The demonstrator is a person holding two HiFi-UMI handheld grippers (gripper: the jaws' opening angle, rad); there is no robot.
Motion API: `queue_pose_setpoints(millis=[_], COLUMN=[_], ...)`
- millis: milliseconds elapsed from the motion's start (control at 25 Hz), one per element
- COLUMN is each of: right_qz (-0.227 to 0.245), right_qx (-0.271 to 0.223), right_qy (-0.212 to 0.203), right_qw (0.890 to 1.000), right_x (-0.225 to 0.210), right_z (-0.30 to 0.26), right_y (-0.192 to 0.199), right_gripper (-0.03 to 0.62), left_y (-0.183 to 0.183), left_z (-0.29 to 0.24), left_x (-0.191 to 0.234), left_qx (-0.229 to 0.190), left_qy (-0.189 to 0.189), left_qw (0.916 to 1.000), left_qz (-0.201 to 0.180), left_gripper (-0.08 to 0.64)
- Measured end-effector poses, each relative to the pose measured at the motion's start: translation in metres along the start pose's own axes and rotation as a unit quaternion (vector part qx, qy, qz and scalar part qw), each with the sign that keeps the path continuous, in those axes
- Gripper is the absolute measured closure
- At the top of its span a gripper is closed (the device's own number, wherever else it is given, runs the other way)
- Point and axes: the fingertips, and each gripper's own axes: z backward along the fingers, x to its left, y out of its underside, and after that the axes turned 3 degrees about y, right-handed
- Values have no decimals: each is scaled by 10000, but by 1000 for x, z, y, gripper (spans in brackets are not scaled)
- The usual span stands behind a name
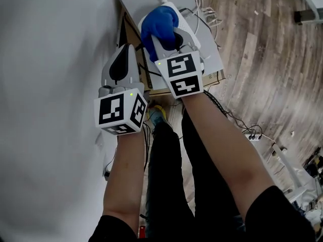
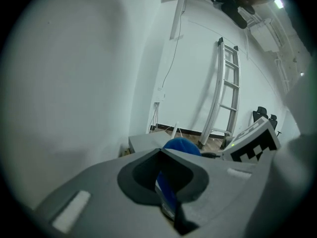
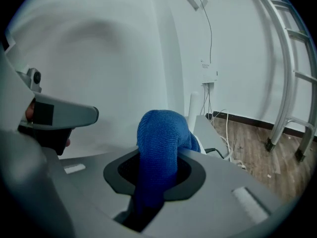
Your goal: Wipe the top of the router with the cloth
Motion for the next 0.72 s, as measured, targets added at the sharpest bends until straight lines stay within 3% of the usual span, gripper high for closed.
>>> queue_pose_setpoints(millis=[280,720], right_qz=[-215,-639], right_qx=[-49,42], right_qy=[185,649], right_qw=[9996,9958], right_x=[-13,-11], right_z=[-5,61], right_y=[-18,35], right_gripper=[485,486], left_y=[-29,-3], left_z=[-13,-6], left_x=[-17,-56], left_qx=[-209,37], left_qy=[351,931], left_qw=[9991,9954], left_qz=[63,-215], left_gripper=[559,560])
